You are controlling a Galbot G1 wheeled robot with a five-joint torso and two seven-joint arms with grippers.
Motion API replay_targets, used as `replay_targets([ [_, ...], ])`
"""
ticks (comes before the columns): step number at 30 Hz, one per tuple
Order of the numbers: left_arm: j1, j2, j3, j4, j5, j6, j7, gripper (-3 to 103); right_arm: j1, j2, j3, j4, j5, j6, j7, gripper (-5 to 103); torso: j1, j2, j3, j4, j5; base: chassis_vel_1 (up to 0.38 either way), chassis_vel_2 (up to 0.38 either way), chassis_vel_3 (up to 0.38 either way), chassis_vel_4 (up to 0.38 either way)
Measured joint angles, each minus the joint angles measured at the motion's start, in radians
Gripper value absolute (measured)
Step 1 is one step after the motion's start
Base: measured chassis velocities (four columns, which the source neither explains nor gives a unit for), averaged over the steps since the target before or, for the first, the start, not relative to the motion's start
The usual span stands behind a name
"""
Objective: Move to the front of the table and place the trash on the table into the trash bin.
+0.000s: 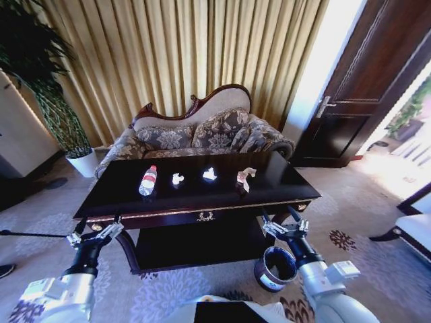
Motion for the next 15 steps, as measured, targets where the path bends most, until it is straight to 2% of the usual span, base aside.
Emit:
replay_targets([
  [3, 0.001, -0.006, 0.002, 0.0, 0.016, -0.022, 0.001, 100, 0.003, -0.003, -0.001, 0.0, 0.0, 0.0, 0.0, 100, 0.0, 0.0, 0.0, 0.0005, 0.0001, 0.011, 0.006, 0.007, 0.02],
  [15, 0.007, -0.011, 0.003, 0.0, 0.015, -0.023, 0.013, 100, 0.003, -0.001, -0.002, 0.0, 0.0, 0.003, -0.001, 100, 0.0, 0.0, 0.0, 0.0, 0.0, 0.0, 0.0, 0.0, 0.0],
])
